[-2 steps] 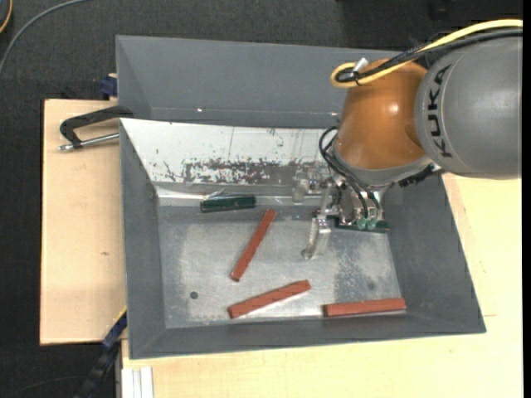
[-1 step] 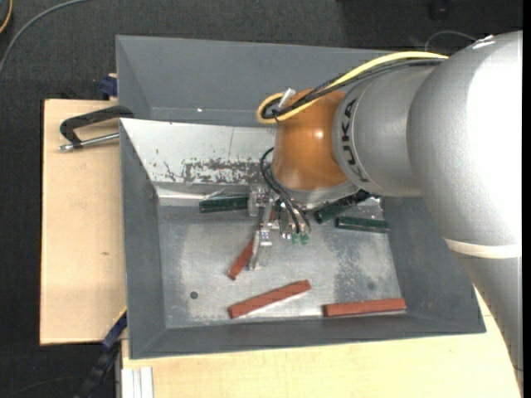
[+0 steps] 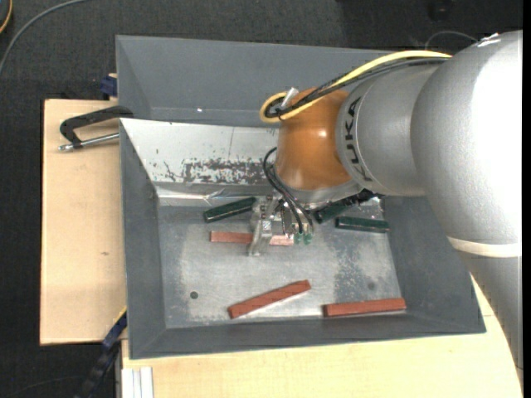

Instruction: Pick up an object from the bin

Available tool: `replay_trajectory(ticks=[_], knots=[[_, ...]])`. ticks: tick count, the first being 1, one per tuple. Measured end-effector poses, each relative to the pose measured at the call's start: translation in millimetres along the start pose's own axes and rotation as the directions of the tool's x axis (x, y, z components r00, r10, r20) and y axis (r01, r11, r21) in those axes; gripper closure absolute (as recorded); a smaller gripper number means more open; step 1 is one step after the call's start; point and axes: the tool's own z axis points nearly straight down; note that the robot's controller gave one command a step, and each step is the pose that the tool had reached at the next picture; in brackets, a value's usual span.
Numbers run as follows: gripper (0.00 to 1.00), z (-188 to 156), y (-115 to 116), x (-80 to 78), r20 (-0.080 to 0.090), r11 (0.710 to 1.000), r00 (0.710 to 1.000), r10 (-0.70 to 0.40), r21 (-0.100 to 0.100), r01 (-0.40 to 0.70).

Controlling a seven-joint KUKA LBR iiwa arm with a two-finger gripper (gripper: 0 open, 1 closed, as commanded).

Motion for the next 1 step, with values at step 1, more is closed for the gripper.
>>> replay_trajectory(ticks=[1], knots=[[1.0,-228.6,-0.1,1.0,0.012,0.999,0.999,0.048,-0.003,-0.048]])
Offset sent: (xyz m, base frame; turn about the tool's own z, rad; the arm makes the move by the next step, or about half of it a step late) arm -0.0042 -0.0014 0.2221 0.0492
